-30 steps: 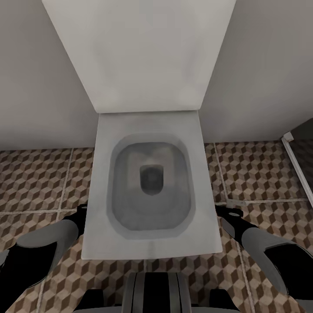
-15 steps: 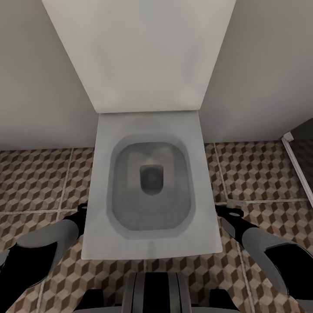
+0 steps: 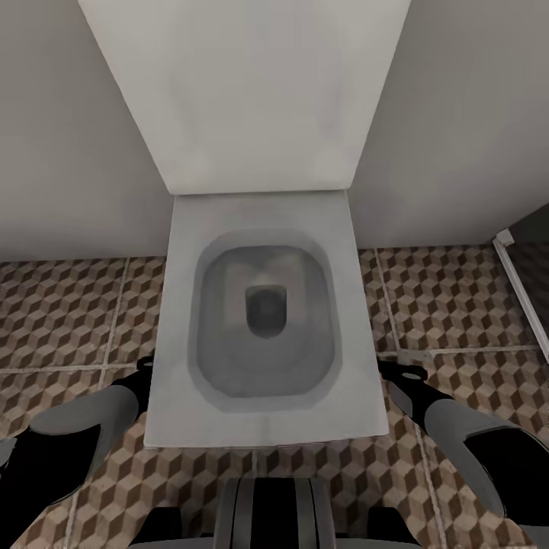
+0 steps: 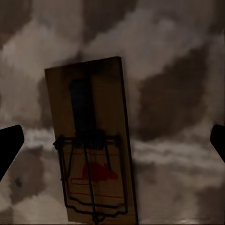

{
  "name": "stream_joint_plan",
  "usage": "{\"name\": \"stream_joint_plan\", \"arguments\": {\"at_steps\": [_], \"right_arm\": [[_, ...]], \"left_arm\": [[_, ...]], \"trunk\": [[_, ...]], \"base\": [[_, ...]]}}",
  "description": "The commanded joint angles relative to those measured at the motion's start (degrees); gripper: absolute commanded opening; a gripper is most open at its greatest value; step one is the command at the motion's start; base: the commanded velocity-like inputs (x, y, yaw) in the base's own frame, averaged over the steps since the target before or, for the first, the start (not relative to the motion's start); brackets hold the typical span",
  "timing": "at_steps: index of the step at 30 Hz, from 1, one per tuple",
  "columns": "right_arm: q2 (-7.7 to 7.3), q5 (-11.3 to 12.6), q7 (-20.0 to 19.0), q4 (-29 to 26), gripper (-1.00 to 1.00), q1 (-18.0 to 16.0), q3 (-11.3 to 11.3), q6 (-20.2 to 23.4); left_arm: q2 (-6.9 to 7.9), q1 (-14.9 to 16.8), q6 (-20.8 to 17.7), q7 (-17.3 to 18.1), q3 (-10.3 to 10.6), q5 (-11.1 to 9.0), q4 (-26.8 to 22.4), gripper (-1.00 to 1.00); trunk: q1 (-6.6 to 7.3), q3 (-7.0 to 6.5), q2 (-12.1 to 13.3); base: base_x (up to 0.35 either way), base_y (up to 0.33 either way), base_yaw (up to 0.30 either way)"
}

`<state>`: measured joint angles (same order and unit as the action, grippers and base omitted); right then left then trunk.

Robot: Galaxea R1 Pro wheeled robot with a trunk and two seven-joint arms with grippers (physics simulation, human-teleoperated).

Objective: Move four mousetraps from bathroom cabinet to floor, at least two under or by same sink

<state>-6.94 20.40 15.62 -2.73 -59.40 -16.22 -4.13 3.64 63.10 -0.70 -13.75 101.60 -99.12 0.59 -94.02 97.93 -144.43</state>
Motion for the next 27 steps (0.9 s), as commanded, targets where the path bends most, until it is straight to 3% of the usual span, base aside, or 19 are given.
{"name": "stream_joint_plan", "arguments": {"at_steps": [1,27], "right_arm": [[0.0,0.6,0.1,0.0,1.0,0.0,-0.5,-0.2],[0.0,0.6,0.1,0.0,1.0,0.0,-0.5,-0.2]], "left_arm": [[0.04,0.0,-0.1,-0.2,0.5,-0.4,-0.1,1.0],[0.37,0.0,-0.1,-0.2,0.4,-0.4,0.1,1.0]], "trunk": [[0.03,0.02,0.0],[0.03,0.02,0.0]], "base": [[-0.205,0.0,0.0],[-0.315,0.0,0.0]]}}
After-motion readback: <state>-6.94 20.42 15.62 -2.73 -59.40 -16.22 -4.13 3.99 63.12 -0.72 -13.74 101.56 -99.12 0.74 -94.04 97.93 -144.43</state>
